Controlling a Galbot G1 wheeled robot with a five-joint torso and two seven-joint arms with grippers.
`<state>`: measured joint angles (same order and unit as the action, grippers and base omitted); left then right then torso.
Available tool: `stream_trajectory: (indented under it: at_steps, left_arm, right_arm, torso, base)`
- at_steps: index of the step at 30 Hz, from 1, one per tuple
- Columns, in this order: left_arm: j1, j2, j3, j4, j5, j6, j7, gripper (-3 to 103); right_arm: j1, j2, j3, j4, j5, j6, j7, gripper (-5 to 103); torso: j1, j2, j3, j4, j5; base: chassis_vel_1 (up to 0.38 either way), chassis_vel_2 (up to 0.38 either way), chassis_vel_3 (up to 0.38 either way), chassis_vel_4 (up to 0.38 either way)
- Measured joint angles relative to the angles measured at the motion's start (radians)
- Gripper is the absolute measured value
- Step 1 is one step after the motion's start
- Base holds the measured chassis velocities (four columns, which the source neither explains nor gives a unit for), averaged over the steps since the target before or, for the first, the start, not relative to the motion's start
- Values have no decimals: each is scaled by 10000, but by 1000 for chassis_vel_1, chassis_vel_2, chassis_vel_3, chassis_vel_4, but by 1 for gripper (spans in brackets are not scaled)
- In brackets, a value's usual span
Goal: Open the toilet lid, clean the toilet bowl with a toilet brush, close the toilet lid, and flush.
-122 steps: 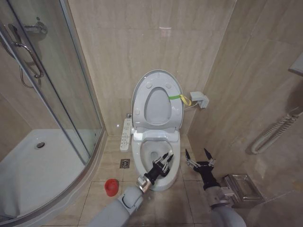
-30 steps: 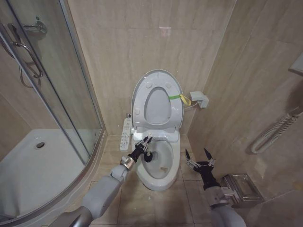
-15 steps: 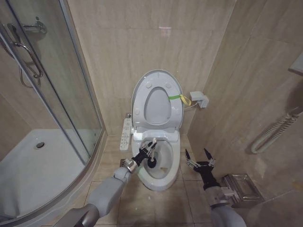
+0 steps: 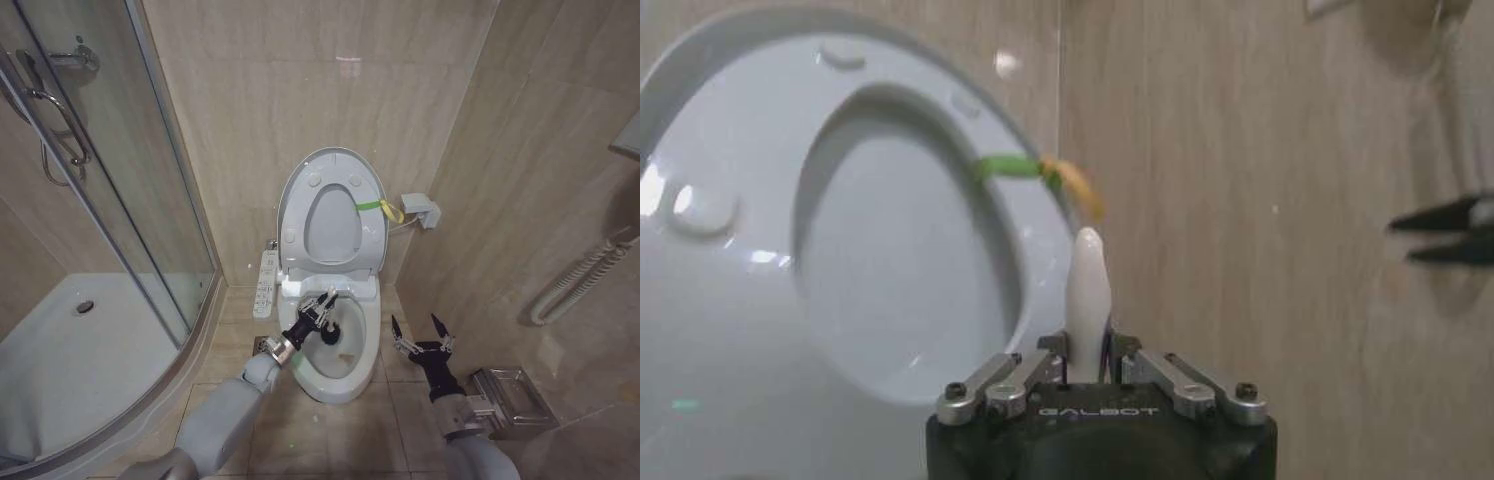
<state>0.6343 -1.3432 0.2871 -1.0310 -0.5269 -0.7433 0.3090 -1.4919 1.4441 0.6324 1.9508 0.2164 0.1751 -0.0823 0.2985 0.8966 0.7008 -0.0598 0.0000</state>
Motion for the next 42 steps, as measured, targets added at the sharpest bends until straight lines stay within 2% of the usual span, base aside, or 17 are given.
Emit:
stream_trajectory:
  at_steps: [2,6,14,20,23,25,33,42]
  left_arm:
    - [308,-15,230,-366,93,-109,-395,19]
    - [442,-159,570,-295,-12,-502,-490,19]
    - [17,-580,803,851,-467,-717,29,19]
    - [-404,-904,931,1841,-740,-469,281,19]
    - [-397,-883,1034,1900,-837,-396,311,19]
    - [-322,-829,1075,1852,-875,-385,338,19]
    - [219,-187,1209,377,-758,-297,231,19]
    - [113,-238,1103,255,-743,-384,207,19]
  right_arm:
    - [0,0,0,0,0,0,0,100]
    - [0,0,0,0,0,1,0,100]
    - [0,0,0,0,0,0,0,100]
    - [0,0,0,0,0,0,0,100]
    - [0,0,0,0,0,1,0,100]
    - [0,0,0,0,0,1,0,100]
    - [0,0,0,0,0,1,0,100]
    - [0,0,0,0,0,0,0,100]
  torso:
    - [0,0,0,-1,0]
    - [0,0,1,-1,0]
    - [0,-1,1,0,1]
    - [0,-1,1,-1,1]
    - [0,-1,2,1,2]
    - [0,-1,1,0,0]
    - [0,-3,1,0,0]
    - [0,-3,1,-3,-1]
  base:
    - [0,0,0,0]
    - [0,0,0,0]
    - [0,0,0,0]
    - [0,0,0,0]
    - [0,0,0,0]
    - [0,0,0,0]
    - [0,0,0,0]
    - [0,0,0,0]
